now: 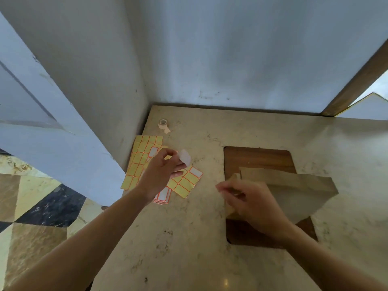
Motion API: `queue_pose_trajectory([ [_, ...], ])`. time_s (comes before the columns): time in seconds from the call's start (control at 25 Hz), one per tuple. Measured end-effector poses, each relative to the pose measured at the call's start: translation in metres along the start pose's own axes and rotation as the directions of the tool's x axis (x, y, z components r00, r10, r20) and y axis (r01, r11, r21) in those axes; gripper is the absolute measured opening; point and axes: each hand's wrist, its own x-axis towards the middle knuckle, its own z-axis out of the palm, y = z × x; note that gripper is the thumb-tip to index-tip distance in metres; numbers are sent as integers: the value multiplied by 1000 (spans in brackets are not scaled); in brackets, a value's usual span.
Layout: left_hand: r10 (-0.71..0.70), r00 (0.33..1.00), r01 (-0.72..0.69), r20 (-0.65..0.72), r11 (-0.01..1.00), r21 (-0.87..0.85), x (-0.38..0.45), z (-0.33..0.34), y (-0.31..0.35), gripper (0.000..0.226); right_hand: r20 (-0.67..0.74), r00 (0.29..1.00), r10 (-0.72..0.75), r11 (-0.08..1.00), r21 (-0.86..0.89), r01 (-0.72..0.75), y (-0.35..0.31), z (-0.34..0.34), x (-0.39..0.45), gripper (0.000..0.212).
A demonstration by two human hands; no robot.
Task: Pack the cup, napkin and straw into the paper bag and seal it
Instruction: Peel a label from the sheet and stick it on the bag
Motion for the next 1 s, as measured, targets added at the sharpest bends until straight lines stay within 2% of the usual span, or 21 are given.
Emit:
queue_pose_trajectory([
  [0.08,39,998,-42,51,998,56,3,21,12,18,-150,976,-161,966,-225,125,13,-45,-13,29],
  [0.12,53,995,-61,81,994,93,5,33,17,19,-196,961,-196,936,-329,124,24,-67,-20,26],
  [0.16,65,992,-79,109,989,128,5,44,22,19,-215,954,-207,903,-418,101,36,-83,-26,25],
  [0.24,87,985,-116,151,973,197,8,65,31,15,-163,968,-191,837,-542,74,60,-108,-37,35],
  [0.36,111,978,-162,177,937,308,17,92,42,13,-47,981,-186,788,-604,120,88,-115,-53,45],
  [0.64,163,948,-278,273,840,467,38,141,51,14,-55,951,-305,762,-613,209,122,-99,-48,32],
  [0.76,188,910,-382,369,726,572,44,151,48,8,-52,953,-298,796,-565,218,129,-93,-45,27],
  [0.84,194,863,-481,467,602,638,45,157,48,7,-50,951,-304,808,-543,230,129,-88,-49,27],
  [1.0,220,668,-741,711,284,608,46,170,42,12,-82,948,-308,830,-509,226,126,-77,-69,21],
])
